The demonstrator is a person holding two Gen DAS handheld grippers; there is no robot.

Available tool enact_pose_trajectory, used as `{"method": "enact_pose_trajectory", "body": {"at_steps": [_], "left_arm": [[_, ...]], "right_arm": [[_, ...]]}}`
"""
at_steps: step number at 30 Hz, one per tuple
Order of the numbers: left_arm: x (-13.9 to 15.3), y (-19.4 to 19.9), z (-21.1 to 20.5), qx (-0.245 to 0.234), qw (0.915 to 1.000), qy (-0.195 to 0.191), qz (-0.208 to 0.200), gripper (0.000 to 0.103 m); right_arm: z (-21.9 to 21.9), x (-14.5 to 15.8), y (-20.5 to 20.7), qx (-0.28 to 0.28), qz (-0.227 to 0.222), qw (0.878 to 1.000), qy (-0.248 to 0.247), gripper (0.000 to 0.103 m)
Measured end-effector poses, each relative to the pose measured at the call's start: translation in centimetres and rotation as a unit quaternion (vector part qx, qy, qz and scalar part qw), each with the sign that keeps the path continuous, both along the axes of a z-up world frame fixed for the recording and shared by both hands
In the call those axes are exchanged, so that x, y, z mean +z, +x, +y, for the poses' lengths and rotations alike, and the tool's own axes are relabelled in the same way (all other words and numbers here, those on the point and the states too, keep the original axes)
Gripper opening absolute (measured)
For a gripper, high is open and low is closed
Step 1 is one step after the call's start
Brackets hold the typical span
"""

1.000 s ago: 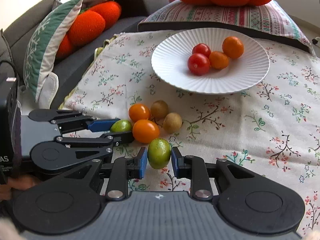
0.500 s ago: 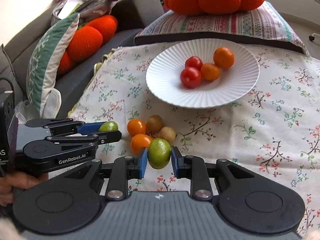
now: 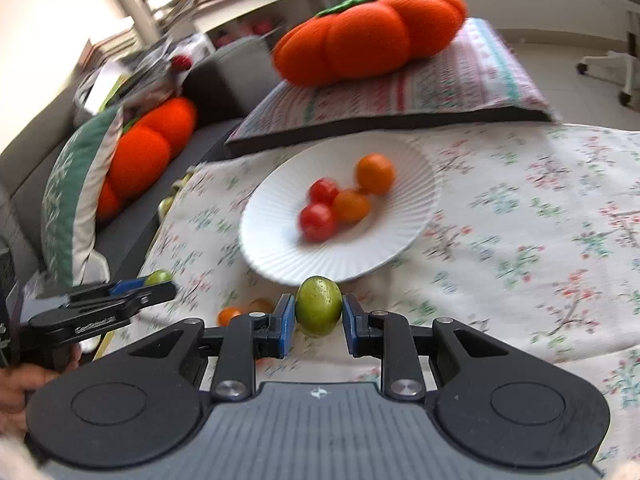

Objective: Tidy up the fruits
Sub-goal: 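Grasp a green tomato with the right tool while the left tool grasps another green tomato, then carry both green tomatoes onto the white plate and open both tools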

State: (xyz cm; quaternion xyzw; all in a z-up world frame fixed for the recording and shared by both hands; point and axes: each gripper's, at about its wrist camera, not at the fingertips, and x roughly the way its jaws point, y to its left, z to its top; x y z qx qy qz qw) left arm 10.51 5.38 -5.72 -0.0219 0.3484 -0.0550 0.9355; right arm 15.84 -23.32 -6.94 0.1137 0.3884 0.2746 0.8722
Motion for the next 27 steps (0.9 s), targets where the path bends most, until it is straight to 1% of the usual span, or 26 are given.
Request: {"method": "enact_pose_trajectory", "body": {"at_steps": [6, 14, 18, 21, 27], "left_arm": [[0.6, 1.3, -0.2, -0.006, 0.9999, 0.004, -0.011, 0.008], [0.6, 4.3, -2.1, -0.032, 0.9992, 0.014, -0.021, 0.008], [0.2, 5.6, -3.2, -0.044, 0.9986, 0.022, -0.021, 0.008], [-0.2, 6.6, -4.1, -0.055, 0.9975, 0.037, -0.025, 0.008], [-0.9, 8.0, -5.0, -0.066, 0.9964, 0.048, -0.021, 0.008]], "right_arm": [[-1.6, 0.0, 1.6, -0.035, 0.001, 0.999, 0.000, 0.023], [-2.0, -0.2, 3.9, -0.061, -0.002, 0.998, 0.001, 0.023], [-1.9, -0.3, 5.0, -0.068, -0.007, 0.998, -0.004, 0.023], [-1.9, -0.4, 5.8, -0.072, -0.008, 0.997, -0.002, 0.023], [-1.1, -0.8, 6.6, -0.068, -0.011, 0.998, -0.009, 0.023]]}}
